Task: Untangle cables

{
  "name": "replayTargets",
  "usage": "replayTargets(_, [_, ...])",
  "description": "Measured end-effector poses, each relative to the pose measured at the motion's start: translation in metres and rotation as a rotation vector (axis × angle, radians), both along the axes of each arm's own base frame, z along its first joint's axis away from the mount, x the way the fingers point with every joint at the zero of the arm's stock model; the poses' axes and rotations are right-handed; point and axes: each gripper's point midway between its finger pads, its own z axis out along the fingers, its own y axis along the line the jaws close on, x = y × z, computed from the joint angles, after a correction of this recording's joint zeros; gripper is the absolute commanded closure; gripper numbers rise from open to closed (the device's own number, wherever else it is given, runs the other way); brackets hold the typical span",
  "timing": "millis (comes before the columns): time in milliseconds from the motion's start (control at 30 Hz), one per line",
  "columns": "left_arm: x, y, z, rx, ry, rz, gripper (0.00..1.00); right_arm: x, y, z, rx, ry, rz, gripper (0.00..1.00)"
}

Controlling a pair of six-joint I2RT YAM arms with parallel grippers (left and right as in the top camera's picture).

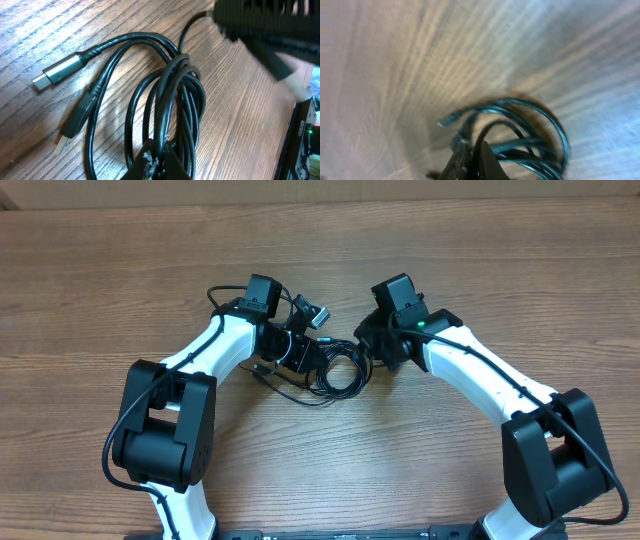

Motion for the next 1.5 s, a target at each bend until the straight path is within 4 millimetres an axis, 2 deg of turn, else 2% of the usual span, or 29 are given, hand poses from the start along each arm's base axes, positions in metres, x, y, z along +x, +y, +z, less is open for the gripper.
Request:
replayTargets(33, [0.0, 0.0, 0.0, 0.0, 0.0, 0.0, 0.96, 0.006, 0.001, 0.003, 0.002, -0.028, -0.006, 0.96])
replayTargets(167, [0.0, -0.001, 0.0, 0.0, 0.0, -0.002, 0.96, 0.026, 0.004, 0.014, 0.019, -0.121, -0.02, 0.8])
replayTargets(233, [-0.001, -0.001, 0.0, 0.0, 0.0, -0.004, 0.96, 0.029, 0.006, 0.016, 0.022, -0.138, -0.019, 0.69])
replayTargets(267, [-0.001, -0.002, 0.0, 0.0, 0.0, -0.006, 0.96, 0.031, 0.005, 0.016, 0.023, -0.142, -0.026, 0.58])
replayTargets(300, [-0.002, -0.003, 0.0, 0.001, 0.001, -0.008, 0.96, 0.031, 0.004, 0.016, 0.016, -0.145, -0.027, 0.53])
replayTargets(400, [-0.004, -0.005, 0.0, 0.0, 0.001, -0.015, 0.96, 0.023, -0.006, 0.007, -0.039, -0.107, -0.041, 0.47])
replayTargets(500, [-0.004, -0.005, 0.0, 0.001, 0.003, -0.015, 0.96, 0.001, -0.034, -0.011, -0.157, 0.001, -0.065, 0.41])
replayTargets(533, [-0.005, -0.005, 0.0, 0.001, 0.006, -0.016, 0.96, -0.006, -0.048, -0.017, -0.206, 0.042, -0.072, 0.33])
replayTargets(567, [-0.006, -0.005, 0.001, -0.001, 0.012, -0.019, 0.96, -0.008, -0.054, -0.018, -0.221, 0.051, -0.071, 0.22])
replayTargets(600, [-0.01, -0.005, 0.003, -0.006, 0.03, -0.028, 0.96, -0.017, -0.071, -0.023, -0.266, 0.103, -0.075, 0.17])
replayTargets(667, [-0.01, -0.005, 0.006, -0.012, 0.027, -0.038, 0.96, -0.026, -0.09, -0.027, -0.31, 0.153, -0.055, 0.09])
replayTargets(700, [-0.011, -0.005, 0.008, -0.014, 0.029, -0.04, 0.96, -0.031, -0.099, -0.029, -0.326, 0.18, -0.033, 0.01])
replayTargets(800, [-0.01, -0.004, 0.021, -0.05, 0.015, -0.035, 0.96, -0.042, -0.118, -0.031, -0.357, 0.239, 0.038, 0.0])
replayTargets(867, [-0.008, -0.005, 0.036, -0.11, 0.003, -0.035, 0.96, -0.05, -0.123, -0.032, -0.375, 0.265, 0.101, 0.0])
replayTargets(967, [0.005, -0.007, 0.073, -0.266, -0.065, -0.033, 0.96, -0.054, -0.123, -0.033, -0.385, 0.272, 0.176, 0.0])
replayTargets(1000, [0.012, -0.005, 0.092, -0.333, -0.092, -0.022, 0.96, -0.055, -0.123, -0.033, -0.387, 0.271, 0.194, 0.0])
replayTargets(1133, [0.027, 0.004, 0.125, -0.449, -0.092, 0.037, 0.96, -0.047, -0.12, -0.032, -0.387, 0.232, 0.216, 0.0])
replayTargets(1233, [0.033, 0.012, 0.135, -0.497, -0.016, 0.104, 0.96, -0.038, -0.118, -0.031, -0.382, 0.194, 0.218, 0.0])
replayTargets(1333, [0.036, 0.017, 0.139, -0.516, 0.046, 0.152, 0.96, -0.039, -0.118, -0.031, -0.384, 0.197, 0.223, 0.0])
replayTargets(1500, [0.048, 0.029, 0.137, -0.504, 0.091, 0.242, 0.96, -0.038, -0.118, -0.031, -0.385, 0.196, 0.226, 0.0])
